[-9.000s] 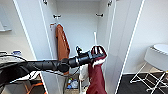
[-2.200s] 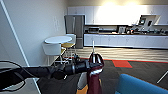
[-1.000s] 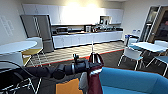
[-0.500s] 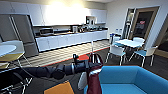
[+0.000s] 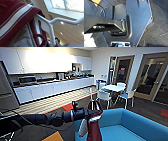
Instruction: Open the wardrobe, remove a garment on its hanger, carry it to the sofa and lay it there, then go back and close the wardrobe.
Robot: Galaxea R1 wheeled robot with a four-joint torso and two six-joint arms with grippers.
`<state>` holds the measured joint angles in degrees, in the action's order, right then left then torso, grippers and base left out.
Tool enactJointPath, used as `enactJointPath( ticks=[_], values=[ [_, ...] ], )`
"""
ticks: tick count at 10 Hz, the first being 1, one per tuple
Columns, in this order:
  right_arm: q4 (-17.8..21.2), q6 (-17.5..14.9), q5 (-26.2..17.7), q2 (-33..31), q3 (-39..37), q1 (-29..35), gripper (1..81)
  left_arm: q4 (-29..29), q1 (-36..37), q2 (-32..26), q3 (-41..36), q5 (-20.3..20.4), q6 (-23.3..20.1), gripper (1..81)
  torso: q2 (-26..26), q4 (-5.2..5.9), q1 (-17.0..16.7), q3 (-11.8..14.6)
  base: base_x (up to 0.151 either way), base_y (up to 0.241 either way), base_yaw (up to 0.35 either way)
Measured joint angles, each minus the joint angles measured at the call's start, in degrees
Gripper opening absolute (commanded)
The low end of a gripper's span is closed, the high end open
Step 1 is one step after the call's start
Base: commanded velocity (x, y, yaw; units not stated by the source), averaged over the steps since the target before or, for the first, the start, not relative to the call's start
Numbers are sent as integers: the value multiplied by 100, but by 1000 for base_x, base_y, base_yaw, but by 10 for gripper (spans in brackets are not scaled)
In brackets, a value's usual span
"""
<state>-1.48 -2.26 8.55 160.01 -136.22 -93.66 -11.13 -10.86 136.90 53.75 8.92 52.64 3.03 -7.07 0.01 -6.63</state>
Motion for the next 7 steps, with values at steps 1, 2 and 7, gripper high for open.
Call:
enactJointPath(
  ticks=[1,2,7],
  values=[
    [-1,0,2,2,0,0,811,0,0,-7,-4,0,2,10,0,0,0,0,0,0,-379],
    [-1,0,2,5,0,0,811,-9,0,-10,-4,0,2,10,0,0,0,0,0,0,-379],
    [-4,0,5,93,-122,0,811,-28,0,-43,-9,0,2,10,0,0,0,0,0,0,-379]
  ],
)
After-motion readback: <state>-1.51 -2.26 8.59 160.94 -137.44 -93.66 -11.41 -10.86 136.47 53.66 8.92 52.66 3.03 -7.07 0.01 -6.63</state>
